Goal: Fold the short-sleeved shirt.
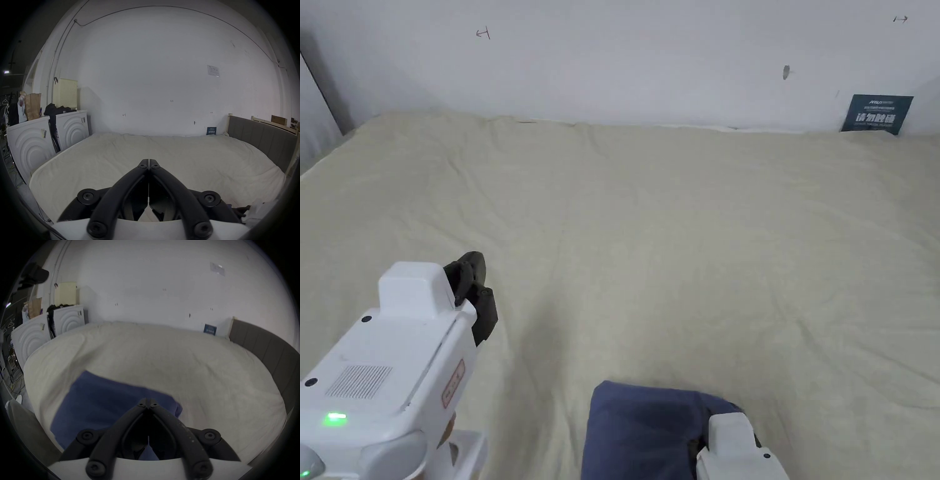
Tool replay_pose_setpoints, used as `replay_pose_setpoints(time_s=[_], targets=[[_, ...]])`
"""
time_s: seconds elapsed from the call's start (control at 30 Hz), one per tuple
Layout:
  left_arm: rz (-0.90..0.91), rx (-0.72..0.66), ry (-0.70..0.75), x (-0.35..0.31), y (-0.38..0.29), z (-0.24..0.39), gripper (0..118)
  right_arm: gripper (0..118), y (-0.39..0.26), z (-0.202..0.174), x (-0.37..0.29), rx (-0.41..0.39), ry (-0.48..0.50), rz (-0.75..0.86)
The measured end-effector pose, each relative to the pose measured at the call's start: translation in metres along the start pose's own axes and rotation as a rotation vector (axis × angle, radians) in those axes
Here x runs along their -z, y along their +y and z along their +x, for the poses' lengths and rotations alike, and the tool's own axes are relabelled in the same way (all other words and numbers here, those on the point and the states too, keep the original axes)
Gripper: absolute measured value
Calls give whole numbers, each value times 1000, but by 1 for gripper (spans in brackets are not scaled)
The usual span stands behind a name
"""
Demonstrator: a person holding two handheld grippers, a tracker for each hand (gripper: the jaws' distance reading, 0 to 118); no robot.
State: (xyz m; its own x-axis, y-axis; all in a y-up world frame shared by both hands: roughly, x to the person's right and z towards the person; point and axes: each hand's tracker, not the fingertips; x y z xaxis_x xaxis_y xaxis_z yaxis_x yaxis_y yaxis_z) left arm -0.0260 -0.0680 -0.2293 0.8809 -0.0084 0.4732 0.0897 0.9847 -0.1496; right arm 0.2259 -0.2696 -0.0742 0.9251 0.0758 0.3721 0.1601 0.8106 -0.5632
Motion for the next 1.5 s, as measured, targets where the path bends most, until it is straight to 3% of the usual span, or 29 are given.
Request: replay_pose_setpoints(time_s=[0.13, 0.23, 0.33, 0.43, 0.5, 0.53, 0.57, 0.63, 0.67, 0.7, 0.93, 1.03, 1.17, 1.27, 1.5], targets=[[-30, -21, -5, 6, -9, -1, 0, 2, -22, 8, 26, 46, -21, -99], [-54, -21, -13, 9, -15, 1, 0, 2, -26, 7, 27, 12, -22, -63], [-74, -25, -28, 9, -21, 4, 0, 2, -28, 16, 28, 113, 8, -66], [-171, -98, -94, 14, -30, 8, 3, 1, -28, 16, 26, 90, 13, -58], [-275, -172, -158, 21, -41, 10, 21, 1, -29, 17, 26, 79, 14, -57], [-344, -213, -198, 27, -49, 10, 37, 1, -28, 17, 26, 78, 15, -59], [-416, -260, -233, 33, -57, 12, 65, 1, -28, 17, 26, 78, 16, -60], [-567, -336, -307, 48, -76, 15, 105, 1, -28, 18, 26, 79, 19, -62], [-626, -367, -339, 55, -87, 17, 118, 1, -28, 18, 25, 81, 21, -63], [-671, -383, -364, 60, -97, 19, 118, 1, -28, 18, 25, 83, 22, -64], [-914, -466, -442, 95, -154, 23, 114, 1, -27, 20, 25, 78, 35, -66], [-964, -502, -516, 107, -170, 24, 91, 1, -28, 21, 25, 81, 38, -65], [-1013, -505, -567, 115, -186, 32, 41, 1, -28, 21, 25, 78, 41, -63], [-1000, -488, -565, 114, -191, 35, 25, 1, -28, 22, 25, 80, 43, -65], [-974, -444, -528, 105, -180, 44, 19, 2, -19, 21, 23, 67, 44, -87]])
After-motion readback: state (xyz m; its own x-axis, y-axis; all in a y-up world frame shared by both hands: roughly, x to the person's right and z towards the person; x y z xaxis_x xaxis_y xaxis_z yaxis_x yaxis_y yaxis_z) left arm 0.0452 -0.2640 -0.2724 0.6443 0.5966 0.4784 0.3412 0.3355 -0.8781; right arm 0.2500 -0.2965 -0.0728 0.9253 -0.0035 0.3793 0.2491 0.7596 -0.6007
